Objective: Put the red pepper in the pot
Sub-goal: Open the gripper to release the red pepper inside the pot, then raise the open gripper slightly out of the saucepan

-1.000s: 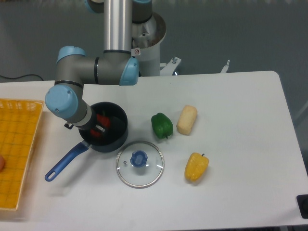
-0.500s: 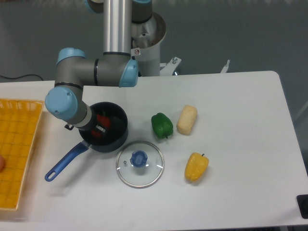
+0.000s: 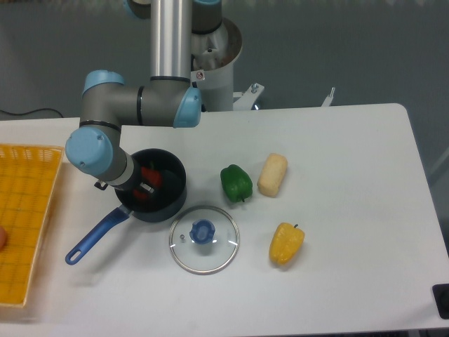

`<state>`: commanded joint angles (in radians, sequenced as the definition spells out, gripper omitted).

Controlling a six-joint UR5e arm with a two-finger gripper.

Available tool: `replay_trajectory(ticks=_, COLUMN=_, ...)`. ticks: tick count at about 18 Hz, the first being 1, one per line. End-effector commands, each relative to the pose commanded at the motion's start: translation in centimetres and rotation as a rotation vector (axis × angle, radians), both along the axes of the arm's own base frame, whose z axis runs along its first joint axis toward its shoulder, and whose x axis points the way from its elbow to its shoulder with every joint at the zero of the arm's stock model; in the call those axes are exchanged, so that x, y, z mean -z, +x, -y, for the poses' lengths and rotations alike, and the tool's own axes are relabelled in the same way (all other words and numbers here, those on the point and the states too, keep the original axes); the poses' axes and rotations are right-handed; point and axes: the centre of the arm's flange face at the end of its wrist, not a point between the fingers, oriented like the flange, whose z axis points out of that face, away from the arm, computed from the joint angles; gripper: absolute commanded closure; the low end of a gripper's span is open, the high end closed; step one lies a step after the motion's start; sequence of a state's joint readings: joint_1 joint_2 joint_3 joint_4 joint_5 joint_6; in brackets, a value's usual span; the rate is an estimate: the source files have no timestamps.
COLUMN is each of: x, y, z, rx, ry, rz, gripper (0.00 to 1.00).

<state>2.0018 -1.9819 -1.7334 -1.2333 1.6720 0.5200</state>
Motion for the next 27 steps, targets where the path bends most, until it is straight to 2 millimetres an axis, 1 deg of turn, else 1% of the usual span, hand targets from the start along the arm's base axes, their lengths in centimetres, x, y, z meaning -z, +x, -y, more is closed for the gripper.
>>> replay_trajectory(ticks=2, x=-0.1, y=0.0, z=0.0, rx=0.000, ry=0.001, rz=-0.001, gripper=0.45)
replay_trajectory(ticks=3, x=0.0, y=0.0, z=0.0, rx=0.000, ry=0.000, rz=0.000, gripper=0.43)
replay_trajectory(ticks=5, x=0.0, y=0.0, z=0.0, rx=0.000, ry=-0.001, rz=-0.001, gripper=0.42)
replay_trajectory(ticks=9, x=0.0, y=0.0, z=0.0, rx=0.000, ry=-0.001, rz=-0.001, gripper=0.36)
replay_trajectory(ticks=12, x=0.0, y=0.0, z=0.0, rx=-0.001, ry=-0.001, rz=-0.002, gripper=0.35)
replay_trajectory(ticks=14, x=-0.1, y=0.3, z=-0.1, rx=0.005, ry=0.000, rz=-0.004, gripper=0.28)
replay_trajectory(ticks=17, x=0.0, y=0.3, z=-0.1, rx=0.013, ry=-0.015, rz=-0.035, gripper=0.25)
replay_trajectory(ticks=19, x=0.2, y=0.4, z=-0.1, rx=0.010, ry=-0.020, rz=-0.037, gripper=0.18)
replay_trajectory(ticks=21, x=0.2, y=0.4, z=-0.1, rx=0.012, ry=-0.021, rz=-0.038, gripper=0.18)
replay_trajectory(ticks=22, x=0.1, y=0.4, z=-0.2, rx=0.010, ry=-0.016, rz=-0.039, gripper=0.17)
replay_trajectory(ticks=24, x=-0.8, y=0.1, z=-0.5, rx=0.010, ry=-0.001, rz=-0.047, gripper=0.00)
replay_trajectory(ticks=27, x=-3.8, y=-0.8, z=-1.1, rx=0.000, ry=0.053, rz=-0.066, gripper=0.00)
